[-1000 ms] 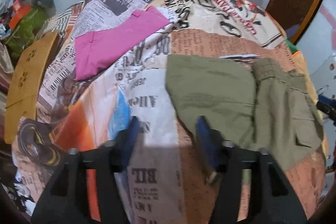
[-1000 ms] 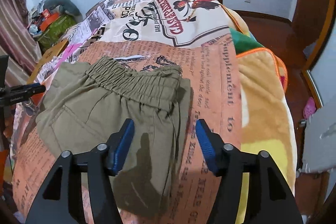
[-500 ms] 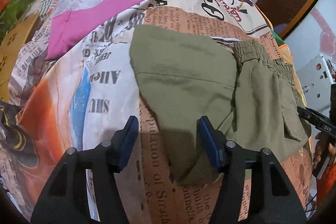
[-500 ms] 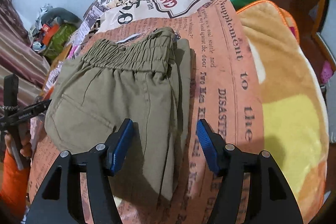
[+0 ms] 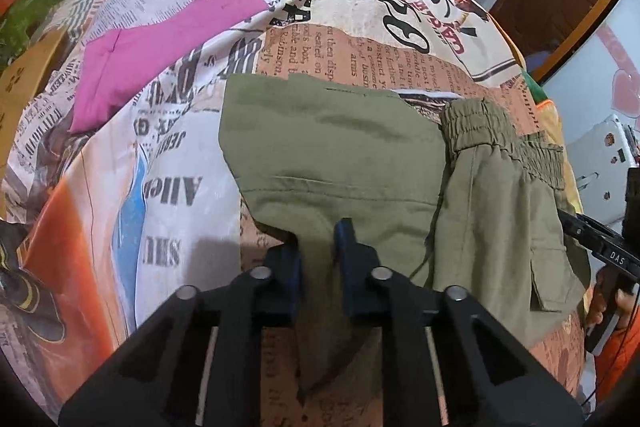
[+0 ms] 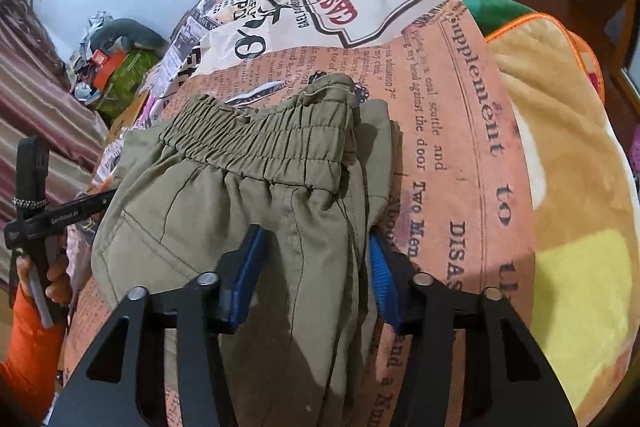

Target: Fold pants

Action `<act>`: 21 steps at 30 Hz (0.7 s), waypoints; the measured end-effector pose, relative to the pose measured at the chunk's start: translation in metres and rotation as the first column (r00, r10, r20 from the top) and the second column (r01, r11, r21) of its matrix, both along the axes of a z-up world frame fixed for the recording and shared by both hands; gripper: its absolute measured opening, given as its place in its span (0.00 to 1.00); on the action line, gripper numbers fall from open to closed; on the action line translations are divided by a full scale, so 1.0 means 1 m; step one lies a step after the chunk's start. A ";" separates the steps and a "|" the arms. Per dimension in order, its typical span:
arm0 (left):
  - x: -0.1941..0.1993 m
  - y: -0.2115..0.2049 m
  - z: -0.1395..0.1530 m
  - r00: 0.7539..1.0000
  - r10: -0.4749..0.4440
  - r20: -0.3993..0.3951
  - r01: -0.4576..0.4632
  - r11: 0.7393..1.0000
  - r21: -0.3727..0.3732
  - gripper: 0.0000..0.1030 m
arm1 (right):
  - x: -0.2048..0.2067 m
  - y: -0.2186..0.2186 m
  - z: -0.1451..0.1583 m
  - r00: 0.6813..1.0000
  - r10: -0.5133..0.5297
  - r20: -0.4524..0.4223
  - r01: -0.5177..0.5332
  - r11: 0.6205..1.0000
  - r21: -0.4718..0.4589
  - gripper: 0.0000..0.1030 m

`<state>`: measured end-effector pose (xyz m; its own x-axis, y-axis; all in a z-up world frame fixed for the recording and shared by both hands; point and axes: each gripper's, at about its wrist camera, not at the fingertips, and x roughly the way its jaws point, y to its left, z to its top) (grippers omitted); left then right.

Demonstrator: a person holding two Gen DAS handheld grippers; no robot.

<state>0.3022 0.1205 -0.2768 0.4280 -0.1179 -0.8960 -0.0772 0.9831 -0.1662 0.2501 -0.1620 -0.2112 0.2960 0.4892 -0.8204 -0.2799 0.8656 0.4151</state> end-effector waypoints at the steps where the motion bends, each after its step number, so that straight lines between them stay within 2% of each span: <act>1: 0.000 0.000 0.001 1.000 0.001 0.002 -0.001 1.000 0.004 0.11 | 0.000 0.000 0.001 1.000 -0.005 0.006 0.005 1.000 -0.006 0.32; 2: 0.000 -0.001 0.002 1.000 0.000 0.007 0.000 1.000 0.006 0.08 | 0.000 -0.001 0.003 1.000 -0.009 0.014 0.009 1.000 -0.006 0.27; 8: -0.003 0.001 0.012 1.000 0.010 0.011 -0.010 1.000 0.005 0.05 | 0.001 0.003 0.019 0.997 0.004 0.071 -0.002 1.000 -0.023 0.11; 17: -0.016 -0.010 0.037 0.998 -0.001 0.060 -0.002 0.999 0.051 0.03 | -0.003 0.019 0.053 0.986 0.040 0.163 -0.033 0.998 -0.046 0.08; 21: -0.024 -0.009 0.049 0.996 0.002 0.088 -0.007 0.999 0.049 0.03 | -0.006 0.028 0.070 0.978 0.065 0.201 -0.056 0.997 -0.046 0.07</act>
